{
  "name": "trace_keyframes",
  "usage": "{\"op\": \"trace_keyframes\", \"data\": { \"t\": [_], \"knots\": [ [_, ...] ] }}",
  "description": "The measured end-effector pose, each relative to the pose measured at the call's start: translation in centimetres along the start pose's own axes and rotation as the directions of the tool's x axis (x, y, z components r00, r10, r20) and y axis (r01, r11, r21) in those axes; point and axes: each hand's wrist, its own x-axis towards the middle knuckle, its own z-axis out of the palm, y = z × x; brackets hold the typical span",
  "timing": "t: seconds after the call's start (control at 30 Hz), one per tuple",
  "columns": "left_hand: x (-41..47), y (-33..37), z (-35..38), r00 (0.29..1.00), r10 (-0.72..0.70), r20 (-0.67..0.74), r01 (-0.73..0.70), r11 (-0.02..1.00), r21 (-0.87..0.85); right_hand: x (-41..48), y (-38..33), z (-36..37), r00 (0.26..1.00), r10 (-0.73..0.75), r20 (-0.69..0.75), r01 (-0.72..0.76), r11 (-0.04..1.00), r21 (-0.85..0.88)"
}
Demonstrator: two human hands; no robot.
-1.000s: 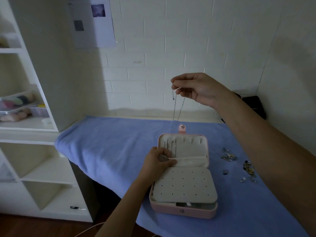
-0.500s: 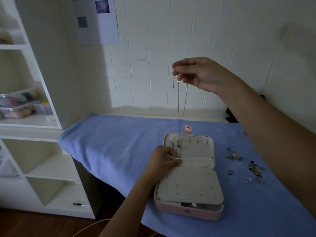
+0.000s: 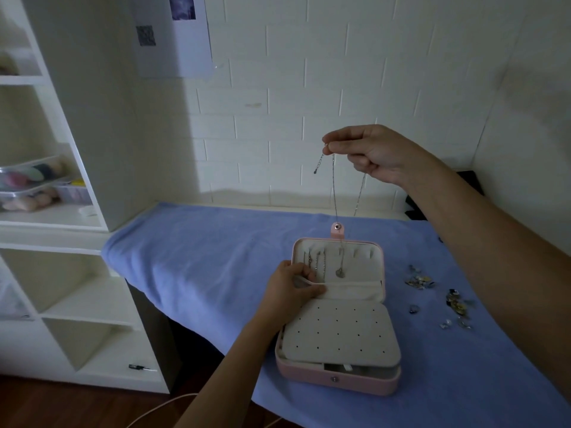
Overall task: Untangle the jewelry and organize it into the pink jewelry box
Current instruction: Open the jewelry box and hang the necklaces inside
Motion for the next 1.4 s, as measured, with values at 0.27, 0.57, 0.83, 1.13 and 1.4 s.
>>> {"op": "trace_keyframes", "data": {
  "t": [0.27,0.57,0.83,1.13,1.4],
  "knots": [
    [-0.1,0.0,0.0,1.000,0.001,0.003,-0.001,1.000,0.007,-1.4,-0.3,-0.1,0.995,-0.066,0.075,0.071,0.995,-0.066],
    [0.9,0.0,0.1,0.999,-0.028,0.025,0.022,0.975,0.222,-1.8,1.8,0.6,0.990,-0.055,0.127,0.064,0.995,-0.073],
    [2.5,6.4,-1.6,0.989,0.080,0.128,-0.034,0.944,-0.327,-1.2,2.9,0.8,0.992,-0.030,0.123,0.036,0.998,-0.047],
    [3.9,5.0,-2.1,0.975,-0.051,0.216,0.173,0.787,-0.592,-1.7,1.2,-2.6,0.999,-0.019,-0.037,0.018,0.999,-0.033],
    [4.1,3.3,-0.2,0.960,-0.102,0.261,0.242,0.770,-0.590,-1.9,1.3,-1.8,1.000,-0.005,-0.003,0.005,0.998,-0.070]
  ]
}}
